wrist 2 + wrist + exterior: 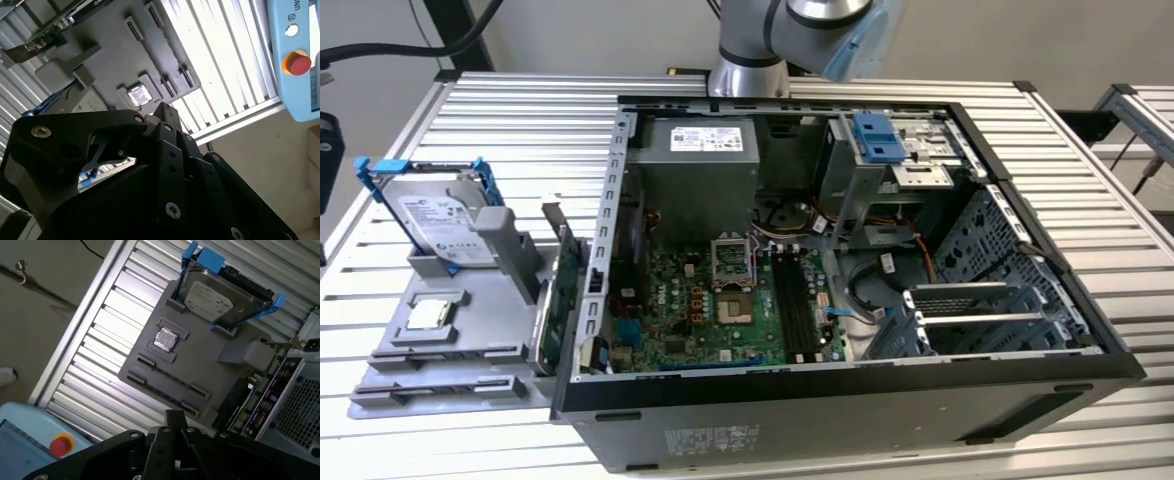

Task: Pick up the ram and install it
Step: 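Pick up the ram and move it above insertion slot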

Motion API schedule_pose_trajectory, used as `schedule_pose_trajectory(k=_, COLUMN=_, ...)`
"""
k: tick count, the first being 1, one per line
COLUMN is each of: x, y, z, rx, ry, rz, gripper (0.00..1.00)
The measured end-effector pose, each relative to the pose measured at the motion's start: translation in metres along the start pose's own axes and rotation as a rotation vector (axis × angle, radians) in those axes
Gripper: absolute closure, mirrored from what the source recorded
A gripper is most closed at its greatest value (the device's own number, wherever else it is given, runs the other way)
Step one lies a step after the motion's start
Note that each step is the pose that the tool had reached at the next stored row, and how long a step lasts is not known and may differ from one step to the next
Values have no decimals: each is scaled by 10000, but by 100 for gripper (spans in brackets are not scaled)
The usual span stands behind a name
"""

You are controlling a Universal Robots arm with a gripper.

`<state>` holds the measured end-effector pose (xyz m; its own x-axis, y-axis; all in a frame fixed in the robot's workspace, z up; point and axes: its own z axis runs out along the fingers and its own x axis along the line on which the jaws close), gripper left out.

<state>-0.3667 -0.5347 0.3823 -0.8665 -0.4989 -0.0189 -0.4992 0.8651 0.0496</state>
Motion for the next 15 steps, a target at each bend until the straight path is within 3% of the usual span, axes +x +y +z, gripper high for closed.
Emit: schedule_pose_trajectory(k=15, x=0, y=0, z=2, rx=-43, ry=122, rz=-2728, gripper=100)
